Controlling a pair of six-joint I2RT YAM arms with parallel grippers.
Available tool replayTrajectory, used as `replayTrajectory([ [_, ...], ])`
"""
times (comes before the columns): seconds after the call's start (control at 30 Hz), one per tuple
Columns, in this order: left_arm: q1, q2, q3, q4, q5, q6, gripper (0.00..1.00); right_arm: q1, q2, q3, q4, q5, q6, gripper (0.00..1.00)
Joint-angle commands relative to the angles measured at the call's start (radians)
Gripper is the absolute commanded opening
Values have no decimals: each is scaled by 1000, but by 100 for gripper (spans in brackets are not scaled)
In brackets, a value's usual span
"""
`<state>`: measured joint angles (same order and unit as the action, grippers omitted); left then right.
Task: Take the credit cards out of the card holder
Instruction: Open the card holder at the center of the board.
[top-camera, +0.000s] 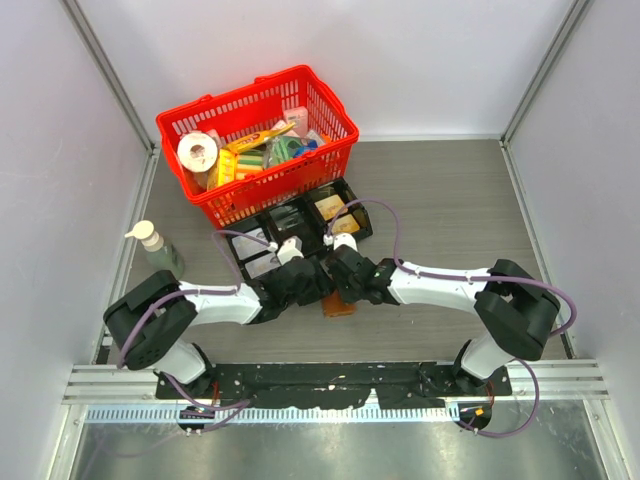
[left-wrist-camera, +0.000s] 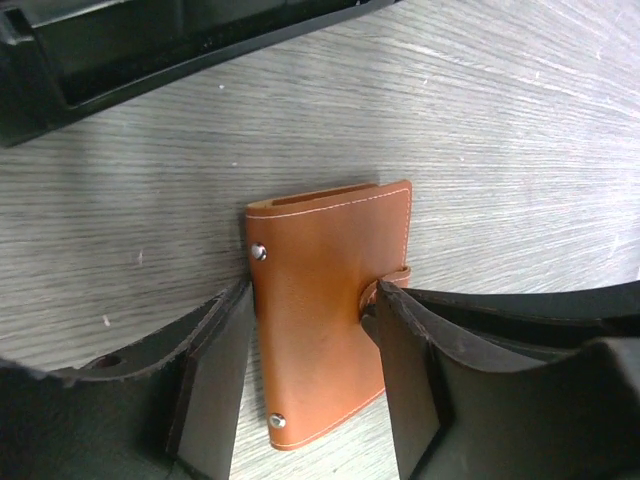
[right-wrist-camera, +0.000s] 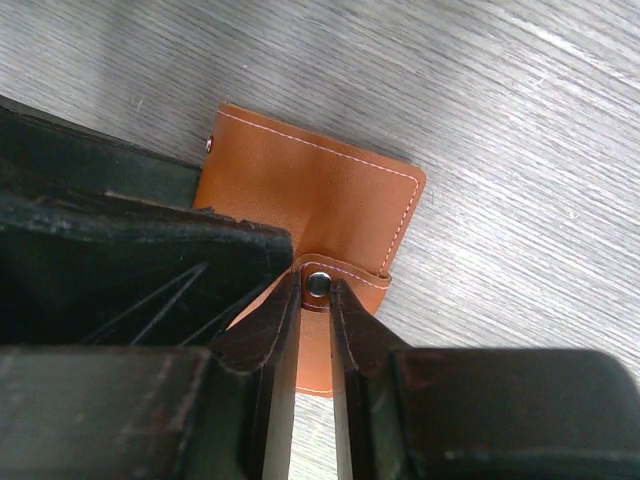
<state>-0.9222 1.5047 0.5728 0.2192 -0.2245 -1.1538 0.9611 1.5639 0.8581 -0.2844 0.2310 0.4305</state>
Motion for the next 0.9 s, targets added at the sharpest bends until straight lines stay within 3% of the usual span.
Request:
replayTrajectory([
  [0.0, -1, 69, -24, 11, 60, -32, 52, -22, -13, -42, -27, -38, 65, 6],
  [0.23, 0, 92, -54, 92, 103, -58, 38, -70, -25, -105, 56, -142, 111, 5],
  [0.33, -1, 83, -60, 111, 106, -54, 22, -99, -42, -128, 91, -188, 129, 4],
  [0.43, -1, 63, -60, 100, 99, -41, 0, -124, -60, -151, 117, -216, 146, 5],
  [0.87, -1, 15, -83, 35, 28, -18, 0, -338, -255, -303, 177, -413, 218, 4],
])
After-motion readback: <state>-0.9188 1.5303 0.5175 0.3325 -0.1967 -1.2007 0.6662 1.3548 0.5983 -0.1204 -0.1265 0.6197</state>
